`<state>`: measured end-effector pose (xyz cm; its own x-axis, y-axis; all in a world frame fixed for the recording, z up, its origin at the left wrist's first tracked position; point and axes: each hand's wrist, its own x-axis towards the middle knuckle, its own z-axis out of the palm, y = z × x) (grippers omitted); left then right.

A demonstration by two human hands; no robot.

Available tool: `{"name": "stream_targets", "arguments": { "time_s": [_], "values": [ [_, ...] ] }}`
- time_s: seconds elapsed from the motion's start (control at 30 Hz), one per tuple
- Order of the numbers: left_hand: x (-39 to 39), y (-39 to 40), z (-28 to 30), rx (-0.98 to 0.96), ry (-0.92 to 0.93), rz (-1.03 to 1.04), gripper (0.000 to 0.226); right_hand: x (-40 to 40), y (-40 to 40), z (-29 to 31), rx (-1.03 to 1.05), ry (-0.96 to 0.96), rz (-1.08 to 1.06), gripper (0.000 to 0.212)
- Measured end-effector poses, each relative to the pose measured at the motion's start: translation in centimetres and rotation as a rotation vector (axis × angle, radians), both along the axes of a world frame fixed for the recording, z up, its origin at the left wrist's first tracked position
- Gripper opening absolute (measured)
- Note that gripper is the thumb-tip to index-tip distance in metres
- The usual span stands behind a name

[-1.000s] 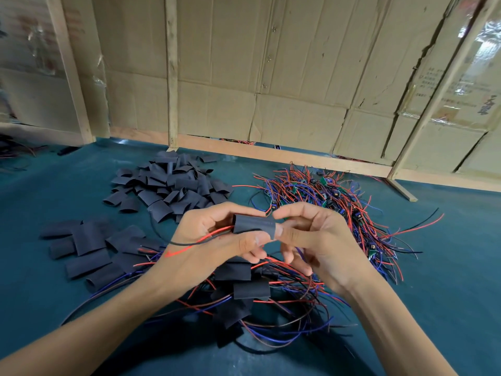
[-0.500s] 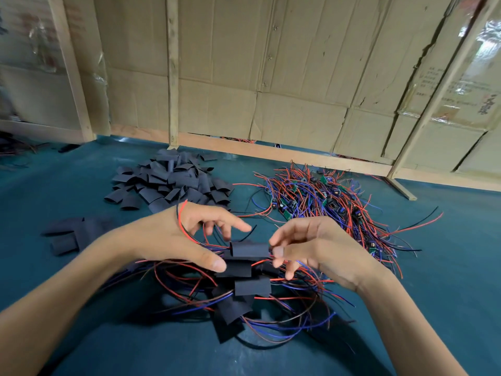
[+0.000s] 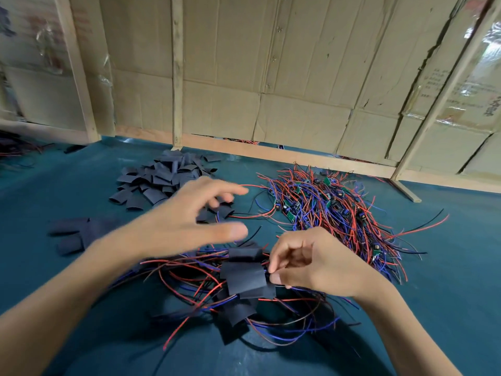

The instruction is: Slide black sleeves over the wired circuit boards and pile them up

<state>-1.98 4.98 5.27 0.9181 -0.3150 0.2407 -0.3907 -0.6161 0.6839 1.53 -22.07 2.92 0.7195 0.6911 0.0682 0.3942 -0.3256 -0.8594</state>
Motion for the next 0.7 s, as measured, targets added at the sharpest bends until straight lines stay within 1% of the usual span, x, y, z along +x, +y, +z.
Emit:
{"name": "stream_targets", "arguments": {
  "time_s": [0.03, 0.1, 0.17, 0.23, 0.3, 0.33, 0.37, 0.4, 0.47, 0.5, 0.57, 0.63, 0.7],
  "values": [
    [-0.6, -1.7, -0.3, 0.074, -0.049, -0.048, 0.08, 0.0, -0.1, 0.2, 0.033, -0.044, 0.004, 0.008],
    [-1.8, -4.4, -1.8, 0.306, -0.087, -0.137, 0.107, 0.2, -0.4, 0.4, 0.133, -0.144, -0.024, 0.008],
    [-2.2, -5.9, -3.7, 0.51, -0.109, -0.137, 0.122, 0.9, -0.9, 0.2, 0.262, -0.209, -0.167, 0.01],
    [-2.0, -6.1, -5.1, 0.557, -0.08, -0.107, 0.121, 1.9, -1.4, -0.5, 0.362, -0.253, -0.405, 0.014],
    [-1.6, -5.6, -5.6, 0.554, -0.092, -0.126, 0.112, 3.1, -1.9, -1.5, 0.375, -0.347, -0.676, 0.014],
    [-1.5, -5.4, -5.6, 0.566, -0.096, -0.145, 0.108, 3.6, -2.4, -2.1, 0.329, -0.412, -0.784, 0.012],
    [-1.4, -5.3, -5.6, 0.582, -0.096, -0.16, 0.107, 4.2, -2.9, -2.6, 0.255, -0.476, -0.85, 0.011],
    [-1.4, -5.2, -5.6, 0.592, -0.093, -0.168, 0.108, 4.7, -3.4, -3.1, 0.173, -0.533, -0.871, 0.011],
    [-1.6, -5.2, -5.2, 0.565, -0.078, -0.17, 0.107, 5.7, -3.9, -3.8, 0.055, -0.622, -0.858, 0.018],
    [-1.6, -5.1, -4.9, 0.518, -0.083, -0.161, 0.101, 6.3, -3.7, -3.6, 0.042, -0.652, -0.852, 0.02],
    [-1.0, -4.6, -3.9, 0.361, -0.139, -0.105, 0.082, 7.8, -2.9, -2.7, 0.05, -0.694, -0.851, 0.018],
    [0.1, -3.5, -3.2, 0.172, -0.226, 0.028, 0.063, 9.6, -1.9, -1.7, -0.036, -0.689, -0.808, 0.017],
    [1.5, -1.5, -3.1, 0.042, -0.31, 0.228, 0.052, 11.2, -1.0, -1.2, -0.247, -0.605, -0.731, 0.02]
  ]
}}
